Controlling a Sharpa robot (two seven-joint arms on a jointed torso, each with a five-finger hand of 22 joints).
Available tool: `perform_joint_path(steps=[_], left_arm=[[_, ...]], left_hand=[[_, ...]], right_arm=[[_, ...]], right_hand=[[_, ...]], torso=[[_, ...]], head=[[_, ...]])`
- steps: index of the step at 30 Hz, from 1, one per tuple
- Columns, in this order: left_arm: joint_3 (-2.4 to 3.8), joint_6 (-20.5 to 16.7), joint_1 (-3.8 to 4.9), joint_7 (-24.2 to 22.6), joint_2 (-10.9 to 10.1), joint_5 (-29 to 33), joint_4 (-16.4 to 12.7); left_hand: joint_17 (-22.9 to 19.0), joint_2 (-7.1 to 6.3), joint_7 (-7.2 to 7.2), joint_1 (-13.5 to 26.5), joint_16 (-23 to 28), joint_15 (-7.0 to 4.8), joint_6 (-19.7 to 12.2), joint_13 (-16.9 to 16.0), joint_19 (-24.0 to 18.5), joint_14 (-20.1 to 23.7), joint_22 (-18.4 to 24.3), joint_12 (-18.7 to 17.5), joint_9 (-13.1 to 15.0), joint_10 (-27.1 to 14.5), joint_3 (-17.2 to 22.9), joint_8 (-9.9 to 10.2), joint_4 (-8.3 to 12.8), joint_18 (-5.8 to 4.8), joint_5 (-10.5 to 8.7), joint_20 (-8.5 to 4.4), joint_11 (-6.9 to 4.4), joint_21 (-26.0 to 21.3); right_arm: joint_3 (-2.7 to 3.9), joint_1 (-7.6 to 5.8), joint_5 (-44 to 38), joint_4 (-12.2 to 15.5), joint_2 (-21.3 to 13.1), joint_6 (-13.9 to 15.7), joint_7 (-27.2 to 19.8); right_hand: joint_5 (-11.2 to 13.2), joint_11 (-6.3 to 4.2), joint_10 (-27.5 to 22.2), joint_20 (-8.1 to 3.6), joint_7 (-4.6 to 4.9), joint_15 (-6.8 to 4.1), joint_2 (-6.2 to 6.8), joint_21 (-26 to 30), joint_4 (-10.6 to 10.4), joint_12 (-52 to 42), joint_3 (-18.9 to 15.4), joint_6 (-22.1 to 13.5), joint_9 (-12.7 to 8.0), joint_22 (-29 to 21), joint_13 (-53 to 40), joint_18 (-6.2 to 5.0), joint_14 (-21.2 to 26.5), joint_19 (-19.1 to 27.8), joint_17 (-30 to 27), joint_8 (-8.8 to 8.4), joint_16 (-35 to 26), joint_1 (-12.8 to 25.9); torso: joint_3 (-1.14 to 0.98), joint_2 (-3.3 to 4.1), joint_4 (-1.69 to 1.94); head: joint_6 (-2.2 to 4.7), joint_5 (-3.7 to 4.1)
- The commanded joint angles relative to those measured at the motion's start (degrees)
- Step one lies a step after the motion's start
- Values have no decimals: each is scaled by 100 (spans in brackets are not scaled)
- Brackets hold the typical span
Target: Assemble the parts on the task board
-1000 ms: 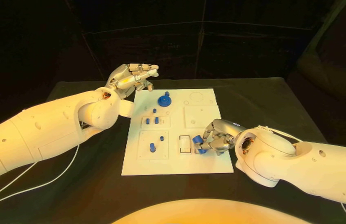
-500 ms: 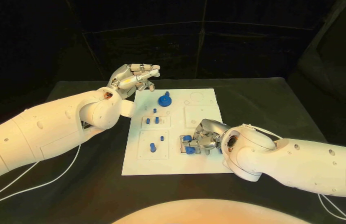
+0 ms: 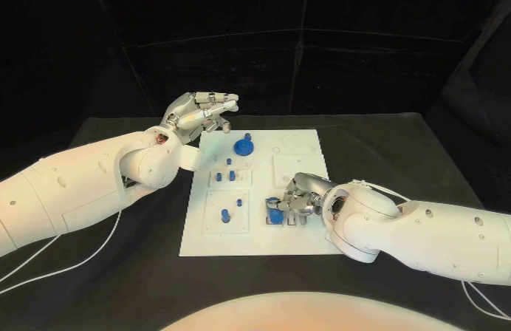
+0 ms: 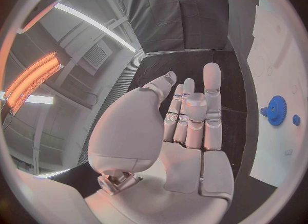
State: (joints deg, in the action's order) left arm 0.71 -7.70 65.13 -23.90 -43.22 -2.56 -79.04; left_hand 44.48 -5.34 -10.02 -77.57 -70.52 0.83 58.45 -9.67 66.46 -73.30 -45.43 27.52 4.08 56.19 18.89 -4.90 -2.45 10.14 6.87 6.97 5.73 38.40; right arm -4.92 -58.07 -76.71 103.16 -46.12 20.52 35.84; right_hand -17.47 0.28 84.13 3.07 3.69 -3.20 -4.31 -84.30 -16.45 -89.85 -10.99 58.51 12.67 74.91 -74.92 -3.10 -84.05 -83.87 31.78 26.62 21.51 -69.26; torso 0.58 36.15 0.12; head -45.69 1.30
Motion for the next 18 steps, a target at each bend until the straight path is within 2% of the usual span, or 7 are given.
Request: perform_joint_path(steps=[1,2,5,11,14,18], left_arm=[[4,65,9,-18,3,17,-1],[4,65,9,-18,2,17,-1],[4,66,9,-16,-3,17,-3],[3,66,9,-16,-9,17,-2],[3,68,9,-16,-11,17,-1],[3,70,8,-16,-15,17,0]], left_hand=[[6,40,-7,-9,-34,45,-40,-9,37,-7,9,29,6,-37,-30,-31,-5,35,-18,13,16,-38],[6,40,-7,-9,-34,45,-40,-9,37,-7,9,29,6,-37,-30,-31,-5,35,-18,13,16,-38],[6,40,-7,-9,-34,45,-40,-9,37,-7,9,29,6,-37,-30,-31,-5,35,-18,13,16,-38],[6,40,-7,-9,-34,45,-40,-9,37,-7,9,29,6,-37,-30,-31,-5,35,-18,13,16,-38],[6,40,-7,-9,-34,45,-40,-9,37,-7,9,29,6,-37,-30,-31,-5,35,-18,13,16,-38],[6,40,-7,-9,-34,45,-40,-9,37,-7,9,29,6,-37,-30,-31,-5,35,-18,13,16,-38]], right_arm=[[1,-6,-142,6,27,-46,-4],[1,-7,-151,6,28,-42,-4],[1,-7,-206,18,23,6,-1],[1,-6,-349,120,-32,158,-4],[1,-5,-413,183,-84,220,-6],[1,-5,-454,301,-178,261,-42]], right_hand=[[215,-48,587,-41,25,-31,17,-17,-1,-15,-87,25,15,471,-1508,85,-105,-265,7,-50,-35,139],[255,-48,587,-43,25,-32,25,-15,-4,-15,-116,28,20,469,-1508,84,-105,-264,7,-56,-36,175],[656,-46,587,-44,26,-34,8,-9,2,-15,-306,35,57,463,-1508,83,-107,-261,8,-98,-38,405],[1019,-50,587,-45,21,-33,21,-6,-14,-15,-494,62,104,462,-1508,82,-108,-261,9,-119,-41,604],[1100,-54,587,-47,14,-36,24,-6,-14,-15,-538,81,124,462,-1508,82,-108,-261,9,-112,-41,647],[1079,-59,587,-49,9,-38,32,-9,13,-15,-541,93,139,470,-1508,84,-109,-264,9,-104,-42,597]], torso=[[-2,-5,6],[-2,-5,6],[0,-7,3],[-4,-6,-3],[-5,-8,-4],[-5,-5,-2]], head=[[-1,-10],[-1,-10],[3,-9],[8,-15],[9,-19],[12,-16]])
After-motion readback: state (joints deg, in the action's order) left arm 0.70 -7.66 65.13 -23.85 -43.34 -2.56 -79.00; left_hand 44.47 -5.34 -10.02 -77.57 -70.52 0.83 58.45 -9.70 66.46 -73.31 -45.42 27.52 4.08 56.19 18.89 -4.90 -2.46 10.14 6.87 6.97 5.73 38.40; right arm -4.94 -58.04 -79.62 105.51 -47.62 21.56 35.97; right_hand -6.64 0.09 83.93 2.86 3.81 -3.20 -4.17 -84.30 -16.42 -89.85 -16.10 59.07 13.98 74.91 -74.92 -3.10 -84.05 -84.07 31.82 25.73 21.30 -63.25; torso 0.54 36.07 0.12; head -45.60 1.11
